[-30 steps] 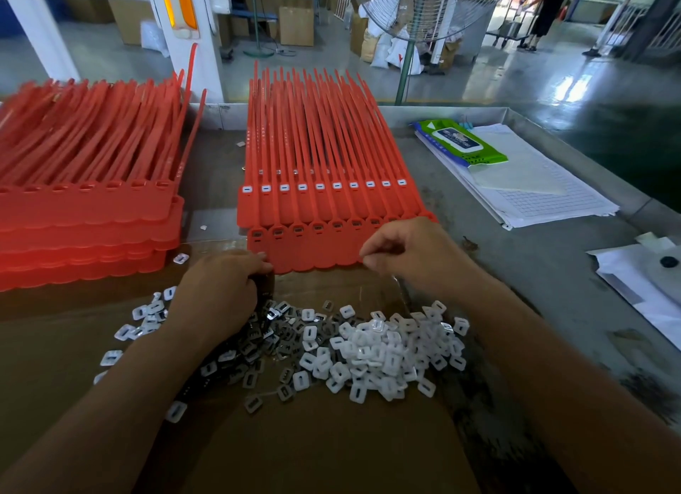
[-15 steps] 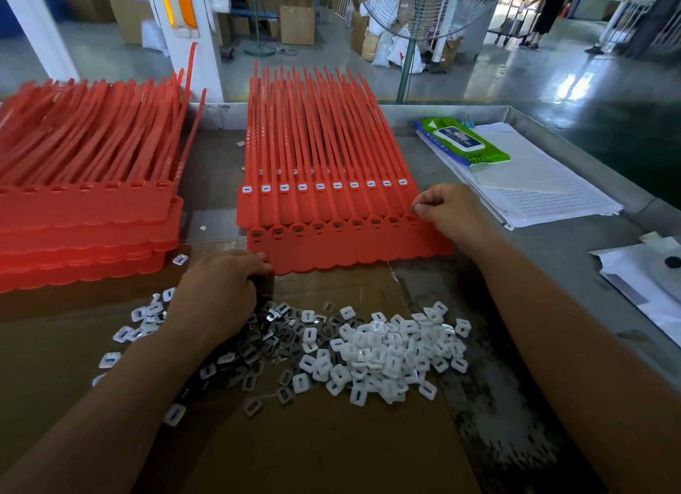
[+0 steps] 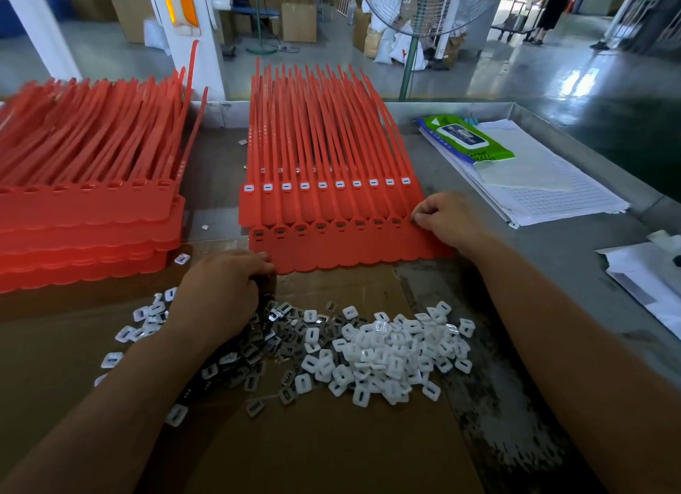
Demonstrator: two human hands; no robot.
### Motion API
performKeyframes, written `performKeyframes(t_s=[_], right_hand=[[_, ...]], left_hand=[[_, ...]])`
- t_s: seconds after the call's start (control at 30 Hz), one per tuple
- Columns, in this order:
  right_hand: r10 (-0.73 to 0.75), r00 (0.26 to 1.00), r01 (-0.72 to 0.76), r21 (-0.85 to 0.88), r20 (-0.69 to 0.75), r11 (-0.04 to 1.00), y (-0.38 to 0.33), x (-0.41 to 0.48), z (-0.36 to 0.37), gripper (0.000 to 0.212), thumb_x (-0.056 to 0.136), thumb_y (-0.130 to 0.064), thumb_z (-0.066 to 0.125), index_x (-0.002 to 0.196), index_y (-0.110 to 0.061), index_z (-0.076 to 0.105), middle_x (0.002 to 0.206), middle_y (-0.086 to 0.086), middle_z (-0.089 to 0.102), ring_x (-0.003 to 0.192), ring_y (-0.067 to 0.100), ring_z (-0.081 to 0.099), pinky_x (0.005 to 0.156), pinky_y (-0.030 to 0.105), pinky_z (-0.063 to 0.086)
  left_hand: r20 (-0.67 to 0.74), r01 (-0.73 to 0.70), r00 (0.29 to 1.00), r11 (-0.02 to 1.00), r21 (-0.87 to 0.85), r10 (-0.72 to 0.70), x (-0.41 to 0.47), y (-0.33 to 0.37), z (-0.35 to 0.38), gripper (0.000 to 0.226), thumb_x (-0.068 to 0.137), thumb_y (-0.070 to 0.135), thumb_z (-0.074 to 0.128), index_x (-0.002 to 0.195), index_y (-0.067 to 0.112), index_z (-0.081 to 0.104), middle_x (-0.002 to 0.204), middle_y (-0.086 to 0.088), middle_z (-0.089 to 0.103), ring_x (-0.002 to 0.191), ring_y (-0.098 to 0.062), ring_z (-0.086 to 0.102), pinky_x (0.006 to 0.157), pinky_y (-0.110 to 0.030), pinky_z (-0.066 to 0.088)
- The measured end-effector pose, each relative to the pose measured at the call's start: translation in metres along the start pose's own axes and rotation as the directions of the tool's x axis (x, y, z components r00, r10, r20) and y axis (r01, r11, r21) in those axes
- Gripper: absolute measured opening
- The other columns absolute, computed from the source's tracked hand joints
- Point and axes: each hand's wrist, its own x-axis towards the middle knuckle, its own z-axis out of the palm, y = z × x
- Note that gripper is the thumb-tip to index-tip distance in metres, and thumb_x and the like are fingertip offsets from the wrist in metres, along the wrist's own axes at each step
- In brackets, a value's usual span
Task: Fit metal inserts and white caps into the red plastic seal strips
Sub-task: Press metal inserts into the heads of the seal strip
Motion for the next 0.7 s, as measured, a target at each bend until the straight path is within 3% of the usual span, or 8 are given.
performKeyframes(t_s=[0.2,0.4,0.7], right_hand=[[0.001,0.998,0.000,0.010,-0.060,1.000,0.0011,-0.0002,0.0022,0.012,0.080,-0.003,0.063,0.075,-0.014,0.066,0.082,-0.001,0.057,0.085,0.015,0.053,0.085,0.033,0.044],[0.034,0.994,-0.029,0.052,-0.106,0.998,0.0011,-0.0006,0.0029,0.028,0.076,-0.003,0.068,0.063,-0.026,0.056,0.085,0.000,0.057,0.088,0.017,0.054,0.084,0.033,0.045],[-0.010,0.997,0.009,-0.018,-0.083,1.000,-0.0007,-0.0069,-0.0013,0.011,0.083,-0.011,0.063,0.079,-0.021,0.062,0.087,-0.003,0.056,0.088,0.012,0.051,0.080,0.026,0.040]], left_hand=[[0.000,0.000,1.000,1.000,0.004,0.000,0.0003,0.0008,-0.0004,0.042,0.074,-0.008,0.048,0.106,0.012,0.067,0.121,0.000,0.059,0.115,-0.019,0.052,0.099,-0.028,0.034],[0.001,0.006,1.000,1.000,-0.004,-0.006,-0.0010,0.0007,-0.0007,0.041,0.075,-0.008,0.048,0.106,0.012,0.067,0.122,-0.001,0.059,0.116,-0.018,0.051,0.100,-0.028,0.033],[0.005,0.008,1.000,1.000,-0.001,-0.008,-0.0007,0.0021,-0.0012,0.042,0.075,-0.008,0.048,0.107,0.013,0.066,0.122,0.000,0.059,0.117,-0.018,0.051,0.101,-0.029,0.034]])
